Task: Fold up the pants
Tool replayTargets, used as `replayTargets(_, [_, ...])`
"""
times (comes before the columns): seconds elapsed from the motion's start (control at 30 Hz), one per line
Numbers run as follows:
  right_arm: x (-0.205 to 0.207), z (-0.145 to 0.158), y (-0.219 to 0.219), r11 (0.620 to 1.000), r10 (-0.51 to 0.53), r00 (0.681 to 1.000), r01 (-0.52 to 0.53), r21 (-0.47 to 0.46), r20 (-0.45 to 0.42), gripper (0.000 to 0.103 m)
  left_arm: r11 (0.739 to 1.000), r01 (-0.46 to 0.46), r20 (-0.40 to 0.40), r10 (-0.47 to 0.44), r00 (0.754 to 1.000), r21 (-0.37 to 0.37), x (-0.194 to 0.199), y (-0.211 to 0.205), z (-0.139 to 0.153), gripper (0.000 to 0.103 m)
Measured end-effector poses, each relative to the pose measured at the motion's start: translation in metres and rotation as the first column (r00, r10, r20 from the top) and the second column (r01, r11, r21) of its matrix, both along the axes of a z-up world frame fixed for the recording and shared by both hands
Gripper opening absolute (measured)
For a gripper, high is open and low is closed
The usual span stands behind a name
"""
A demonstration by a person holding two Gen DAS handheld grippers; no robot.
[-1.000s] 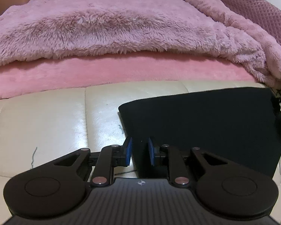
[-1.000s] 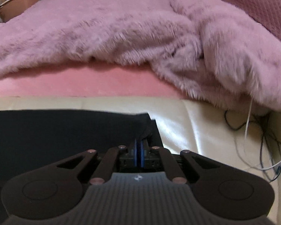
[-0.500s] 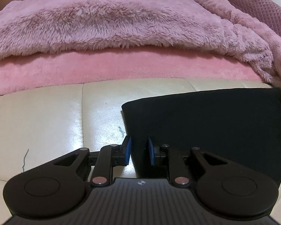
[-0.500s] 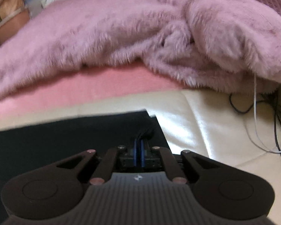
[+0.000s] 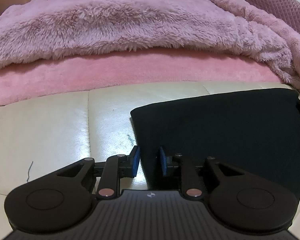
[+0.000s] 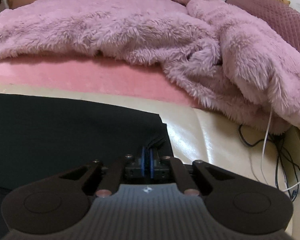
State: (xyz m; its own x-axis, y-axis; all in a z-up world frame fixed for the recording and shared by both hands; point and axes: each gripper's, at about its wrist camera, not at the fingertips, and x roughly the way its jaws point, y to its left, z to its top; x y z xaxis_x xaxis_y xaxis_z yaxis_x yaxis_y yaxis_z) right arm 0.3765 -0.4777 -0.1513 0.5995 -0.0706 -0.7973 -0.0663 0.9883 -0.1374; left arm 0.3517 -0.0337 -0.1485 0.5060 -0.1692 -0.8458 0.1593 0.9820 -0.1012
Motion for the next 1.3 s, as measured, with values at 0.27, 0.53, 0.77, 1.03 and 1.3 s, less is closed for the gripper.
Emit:
replayTargets(0.27, [-0.01,0.012,-0.009,0.975,-0.142,0.99,0.14,-0.175,-0.004,0.016,0.979,-0.133,-0.072,0.123,0.99,-0.154,-0.03,0.041,0.005,0.048])
replayTargets(0.53, [-0.067,0.04,0.036,0.998,-0.054,0.992,0.049,0.042,0.113,0.018,0.901,-0.238,-0.186,0.18,0.966,-0.363,-0.058,0.053,-0.008,0.048])
replayTargets(0.77, [-0.092,0.029,0.097,0.984,0.085,0.988,-0.104,0.144,0.129,0.018,0.855,-0.322,-0.228,0.247,0.942,-0.407,-0.068,0.039,-0.018,0.02])
replayTargets(1.03, [-0.104,0.033,0.12,0.982,0.096,0.99,-0.111,0.155,0.099,0.018,0.853,-0.392,-0.235,0.325,0.916,-0.346,-0.076,0.047,-0.011,0.007])
replayTargets(1.3, [-0.112,0.036,0.168,0.952,0.247,0.968,-0.25,0.174,0.038,0.019,0.855,-0.447,-0.286,0.373,0.883,-0.265,-0.116,0.131,0.001,0.007])
